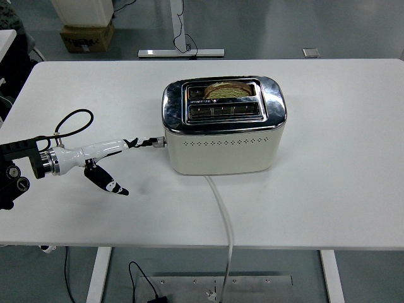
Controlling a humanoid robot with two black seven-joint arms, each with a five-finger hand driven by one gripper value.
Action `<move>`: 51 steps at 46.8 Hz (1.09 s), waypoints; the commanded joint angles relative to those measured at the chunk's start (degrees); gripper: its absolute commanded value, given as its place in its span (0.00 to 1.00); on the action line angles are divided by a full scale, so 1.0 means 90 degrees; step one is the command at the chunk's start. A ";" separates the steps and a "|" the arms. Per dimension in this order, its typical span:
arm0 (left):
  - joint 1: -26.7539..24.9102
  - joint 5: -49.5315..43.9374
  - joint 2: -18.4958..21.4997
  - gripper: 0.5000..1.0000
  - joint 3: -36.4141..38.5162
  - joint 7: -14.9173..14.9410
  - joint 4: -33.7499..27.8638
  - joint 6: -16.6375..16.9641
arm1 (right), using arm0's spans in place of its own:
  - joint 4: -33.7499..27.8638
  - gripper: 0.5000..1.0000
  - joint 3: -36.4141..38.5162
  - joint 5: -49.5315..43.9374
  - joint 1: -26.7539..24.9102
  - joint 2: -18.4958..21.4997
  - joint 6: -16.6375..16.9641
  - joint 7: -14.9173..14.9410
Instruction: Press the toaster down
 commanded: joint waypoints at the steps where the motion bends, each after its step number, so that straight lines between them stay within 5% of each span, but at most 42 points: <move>1: 0.0000 0.0001 -0.0004 1.00 0.0052 0.0000 0.0000 0.0043 | -0.0009 1.00 0.0000 0.0000 0.0000 0.0000 0.0000 0.0003; 51: 0.0176 -0.0262 -0.0053 1.00 0.0091 -0.0059 0.0215 0.0219 | -0.0009 1.00 0.0000 0.0000 0.0000 0.0000 0.0000 0.0003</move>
